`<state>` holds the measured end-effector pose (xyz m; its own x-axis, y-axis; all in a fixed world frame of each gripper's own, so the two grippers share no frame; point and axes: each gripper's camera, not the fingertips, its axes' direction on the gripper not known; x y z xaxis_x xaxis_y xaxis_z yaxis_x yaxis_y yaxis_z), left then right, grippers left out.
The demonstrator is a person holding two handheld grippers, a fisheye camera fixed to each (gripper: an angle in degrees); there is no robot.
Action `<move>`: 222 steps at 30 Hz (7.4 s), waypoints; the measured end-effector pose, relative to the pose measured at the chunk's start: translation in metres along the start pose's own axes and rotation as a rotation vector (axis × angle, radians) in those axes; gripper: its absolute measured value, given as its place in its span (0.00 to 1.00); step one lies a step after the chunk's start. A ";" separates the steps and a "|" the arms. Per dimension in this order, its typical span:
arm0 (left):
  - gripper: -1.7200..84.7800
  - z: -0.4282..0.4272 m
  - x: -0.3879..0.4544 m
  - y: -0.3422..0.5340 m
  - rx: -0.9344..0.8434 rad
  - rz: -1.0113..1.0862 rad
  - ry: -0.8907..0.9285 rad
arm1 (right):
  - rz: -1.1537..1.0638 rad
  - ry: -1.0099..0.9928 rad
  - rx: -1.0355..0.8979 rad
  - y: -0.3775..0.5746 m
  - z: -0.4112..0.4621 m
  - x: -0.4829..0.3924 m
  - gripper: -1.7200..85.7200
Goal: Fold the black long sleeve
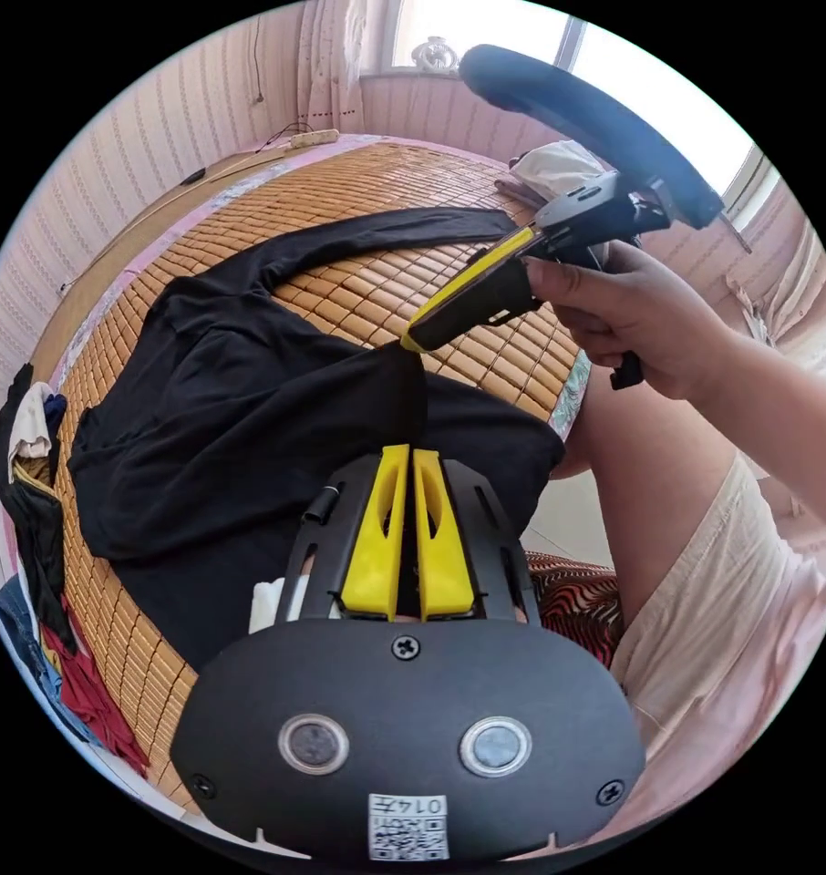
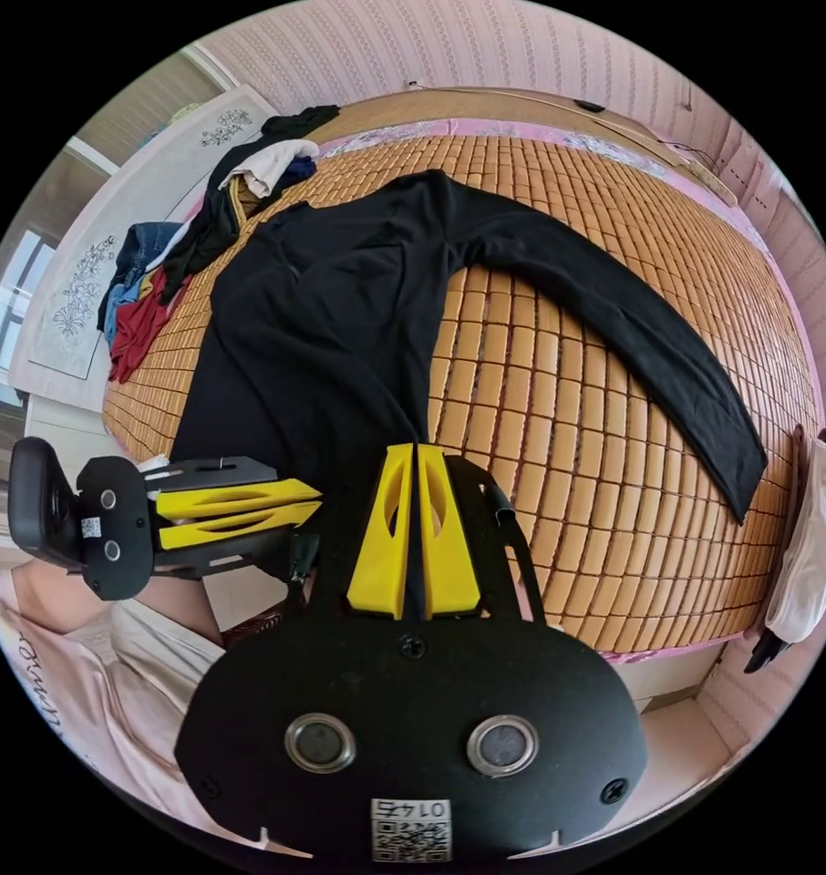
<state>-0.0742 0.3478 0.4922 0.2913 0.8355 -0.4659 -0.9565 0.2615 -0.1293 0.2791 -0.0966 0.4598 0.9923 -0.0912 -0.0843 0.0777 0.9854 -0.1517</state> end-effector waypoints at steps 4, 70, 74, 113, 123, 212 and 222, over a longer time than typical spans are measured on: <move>0.01 -0.037 0.004 0.004 0.173 0.056 0.029 | -0.023 -0.015 0.091 0.016 -0.046 -0.007 0.02; 0.09 -0.054 -0.271 -0.029 0.148 -0.360 -0.097 | 0.265 0.319 0.304 0.023 -0.099 0.201 0.12; 0.10 -0.032 -0.233 -0.121 0.135 -0.175 -0.033 | 0.482 0.249 0.308 0.063 -0.079 0.257 0.14; 0.02 0.135 -0.082 -0.446 -0.045 0.104 0.040 | 0.536 -0.054 0.760 0.166 -0.029 0.358 0.02; 0.01 -0.080 -0.180 -0.261 0.392 -0.091 0.060 | -0.141 -0.348 1.061 0.135 -0.143 0.226 0.03; 0.01 -0.195 -0.433 0.121 0.523 -0.450 0.281 | -0.320 -0.418 0.373 -0.171 -0.166 0.068 0.03; 0.02 -0.124 -0.278 0.281 0.266 -0.818 0.454 | -0.253 -0.407 -0.088 0.041 -0.097 0.043 0.09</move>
<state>-0.4258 0.1290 0.4767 0.7783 0.0953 -0.6206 -0.4099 0.8258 -0.3872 0.3155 -0.0743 0.3547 0.9018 -0.2456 0.3557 0.3306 0.9220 -0.2016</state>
